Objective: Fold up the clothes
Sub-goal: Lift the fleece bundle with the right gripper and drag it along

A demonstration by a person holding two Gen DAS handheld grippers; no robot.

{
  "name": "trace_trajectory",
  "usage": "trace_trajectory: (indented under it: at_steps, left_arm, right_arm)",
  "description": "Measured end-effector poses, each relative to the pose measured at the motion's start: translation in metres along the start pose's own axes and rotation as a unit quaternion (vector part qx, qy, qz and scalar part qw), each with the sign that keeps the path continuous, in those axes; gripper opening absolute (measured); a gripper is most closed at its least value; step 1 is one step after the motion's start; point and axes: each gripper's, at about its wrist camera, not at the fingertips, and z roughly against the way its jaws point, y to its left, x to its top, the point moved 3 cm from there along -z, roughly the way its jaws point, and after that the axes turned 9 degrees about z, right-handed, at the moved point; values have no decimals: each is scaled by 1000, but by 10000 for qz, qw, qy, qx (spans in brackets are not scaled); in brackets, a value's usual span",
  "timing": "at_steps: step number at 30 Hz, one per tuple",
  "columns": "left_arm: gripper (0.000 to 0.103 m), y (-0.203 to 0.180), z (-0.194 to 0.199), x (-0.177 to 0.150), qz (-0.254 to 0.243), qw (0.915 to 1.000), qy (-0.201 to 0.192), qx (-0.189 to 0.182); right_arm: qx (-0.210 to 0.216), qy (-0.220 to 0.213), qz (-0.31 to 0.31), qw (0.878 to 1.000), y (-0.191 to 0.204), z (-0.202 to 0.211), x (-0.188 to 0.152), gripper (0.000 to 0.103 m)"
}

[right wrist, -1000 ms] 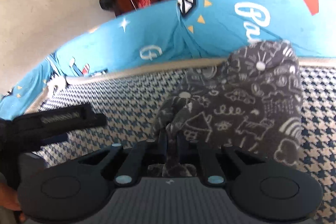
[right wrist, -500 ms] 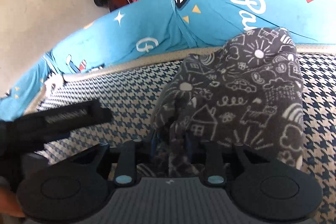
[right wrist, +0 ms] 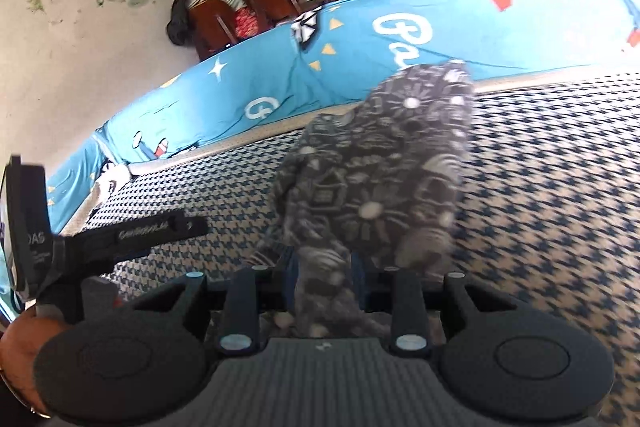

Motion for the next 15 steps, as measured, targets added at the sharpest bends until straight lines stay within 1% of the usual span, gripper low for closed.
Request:
trace_trajectory:
  at_steps: [5, 9, 12, 14, 15]
  left_arm:
    - [103, -4, 9, -26, -220, 9995, 131, -158]
    - [103, -9, 14, -45, -513, 9985, 173, -103]
    - [103, -10, 17, -57, -612, 9978, 247, -104]
    - [103, -9, 18, -64, -671, 9973, 298, -94]
    - [103, -9, 18, -67, -704, 9970, 322, -79]
  right_arm:
    - [-231, -41, -202, 9995, -15, 23, -12, 35]
    - [-335, 17, -229, 9992, -21, 36, -23, 39]
    - [-326, 74, -304, 9990, -25, 44, -34, 42]
    - [-306, 92, -373, 9988, -28, 50, -41, 45]
    - [-308, 98, -414, 9986, -29, 53, -44, 50]
